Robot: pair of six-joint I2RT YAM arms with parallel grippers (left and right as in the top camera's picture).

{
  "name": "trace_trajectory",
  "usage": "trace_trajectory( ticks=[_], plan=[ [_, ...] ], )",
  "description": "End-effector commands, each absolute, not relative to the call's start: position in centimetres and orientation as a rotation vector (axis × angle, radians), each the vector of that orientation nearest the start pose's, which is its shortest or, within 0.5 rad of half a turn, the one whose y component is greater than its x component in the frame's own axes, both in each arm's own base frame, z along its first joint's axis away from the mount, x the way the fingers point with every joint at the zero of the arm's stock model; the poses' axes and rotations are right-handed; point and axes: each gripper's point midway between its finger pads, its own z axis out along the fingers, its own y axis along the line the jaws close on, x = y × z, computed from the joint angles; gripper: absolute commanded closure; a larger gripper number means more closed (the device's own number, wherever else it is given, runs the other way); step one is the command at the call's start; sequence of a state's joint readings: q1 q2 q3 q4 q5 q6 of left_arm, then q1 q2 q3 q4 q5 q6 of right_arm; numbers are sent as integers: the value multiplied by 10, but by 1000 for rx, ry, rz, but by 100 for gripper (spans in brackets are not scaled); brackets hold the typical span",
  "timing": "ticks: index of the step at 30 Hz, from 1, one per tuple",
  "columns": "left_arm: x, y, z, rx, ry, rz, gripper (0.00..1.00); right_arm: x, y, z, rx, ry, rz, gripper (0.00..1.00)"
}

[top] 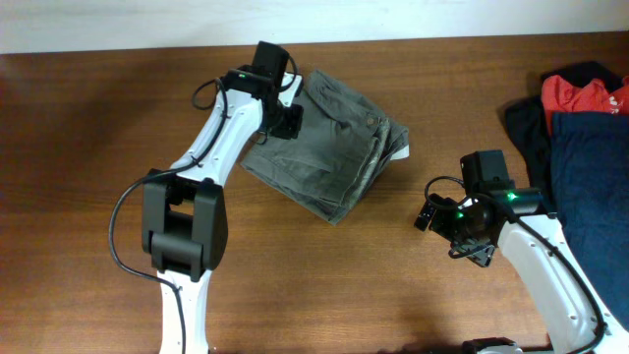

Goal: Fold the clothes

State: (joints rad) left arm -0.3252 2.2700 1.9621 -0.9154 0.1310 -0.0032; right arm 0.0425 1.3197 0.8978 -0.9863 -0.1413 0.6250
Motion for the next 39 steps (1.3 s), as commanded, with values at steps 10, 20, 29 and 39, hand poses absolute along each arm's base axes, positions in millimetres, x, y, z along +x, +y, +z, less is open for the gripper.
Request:
trace_trajectory(
  ticks=[10, 20, 29, 39],
  plan=[
    [490, -188, 2, 683, 2821, -187, 99, 240, 34, 82, 864, 2899, 290, 1],
    [504, -191, 47, 667, 2761, -196, 34, 240, 34, 82, 864, 2899, 290, 1],
    [530, -138, 77, 596, 2727, -175, 2, 240, 34, 82, 864, 2899, 289, 1],
    [528, -111, 31, 723, 2742, -430, 1, 240, 34, 82, 864, 2899, 290, 1]
  ],
)
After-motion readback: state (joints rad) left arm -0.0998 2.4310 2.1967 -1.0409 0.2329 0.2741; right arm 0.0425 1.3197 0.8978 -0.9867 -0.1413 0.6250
